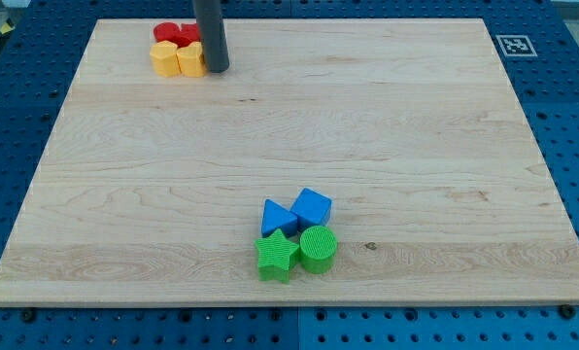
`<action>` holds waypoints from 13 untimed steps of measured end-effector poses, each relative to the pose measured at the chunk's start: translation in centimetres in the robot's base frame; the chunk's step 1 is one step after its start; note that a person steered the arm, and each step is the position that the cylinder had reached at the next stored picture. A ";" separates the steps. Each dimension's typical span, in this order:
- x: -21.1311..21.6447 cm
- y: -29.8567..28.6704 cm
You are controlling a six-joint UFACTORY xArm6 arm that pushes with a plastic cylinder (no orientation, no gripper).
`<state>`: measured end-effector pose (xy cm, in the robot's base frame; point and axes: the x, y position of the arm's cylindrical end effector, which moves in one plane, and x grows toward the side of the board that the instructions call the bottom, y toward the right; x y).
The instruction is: Slide the group of blocks a bit up
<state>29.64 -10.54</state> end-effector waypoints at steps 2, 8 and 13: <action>1.0 -0.3; 25.4 1.1; 32.1 10.0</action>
<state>61.75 -0.54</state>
